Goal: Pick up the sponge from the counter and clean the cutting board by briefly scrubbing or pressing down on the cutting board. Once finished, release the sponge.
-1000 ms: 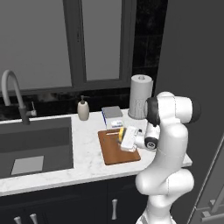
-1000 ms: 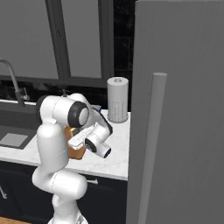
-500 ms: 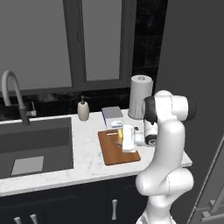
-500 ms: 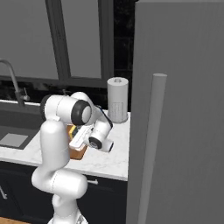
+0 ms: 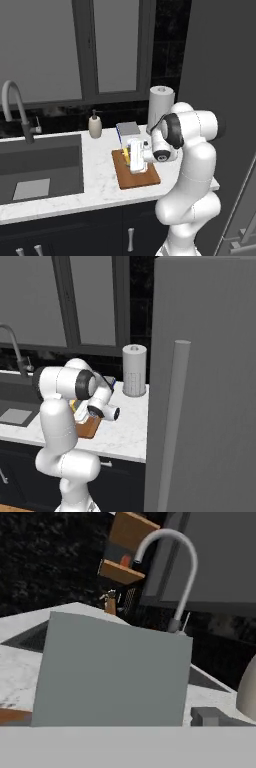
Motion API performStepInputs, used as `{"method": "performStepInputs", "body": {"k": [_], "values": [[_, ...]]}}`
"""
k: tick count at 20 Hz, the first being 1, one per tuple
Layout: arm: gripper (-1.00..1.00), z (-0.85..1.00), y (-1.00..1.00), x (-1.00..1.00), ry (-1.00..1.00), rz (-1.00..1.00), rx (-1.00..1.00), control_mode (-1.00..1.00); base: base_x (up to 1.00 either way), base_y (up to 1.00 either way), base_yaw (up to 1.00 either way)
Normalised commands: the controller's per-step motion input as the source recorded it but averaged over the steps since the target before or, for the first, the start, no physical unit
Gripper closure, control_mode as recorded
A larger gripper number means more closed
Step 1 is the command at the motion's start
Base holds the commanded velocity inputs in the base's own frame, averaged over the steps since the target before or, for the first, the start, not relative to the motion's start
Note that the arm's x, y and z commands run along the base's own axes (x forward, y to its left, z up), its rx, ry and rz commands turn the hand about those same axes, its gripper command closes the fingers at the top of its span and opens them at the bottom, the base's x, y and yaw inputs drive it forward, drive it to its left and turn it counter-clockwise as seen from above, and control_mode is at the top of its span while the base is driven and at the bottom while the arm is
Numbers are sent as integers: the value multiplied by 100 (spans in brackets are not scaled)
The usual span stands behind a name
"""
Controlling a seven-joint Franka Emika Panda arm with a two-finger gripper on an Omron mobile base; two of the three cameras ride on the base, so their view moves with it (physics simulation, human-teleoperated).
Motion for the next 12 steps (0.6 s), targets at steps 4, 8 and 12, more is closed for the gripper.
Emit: {"method": "performStepInputs", "body": {"k": [4,8,12], "values": [[-100,-78,94,1,0,-13,-37,-100,0,0,0],[-100,-100,40,0,2,-5,-28,-100,0,0,0],[-100,-100,-28,-12,0,0,-11,-100,0,0,0]]}}
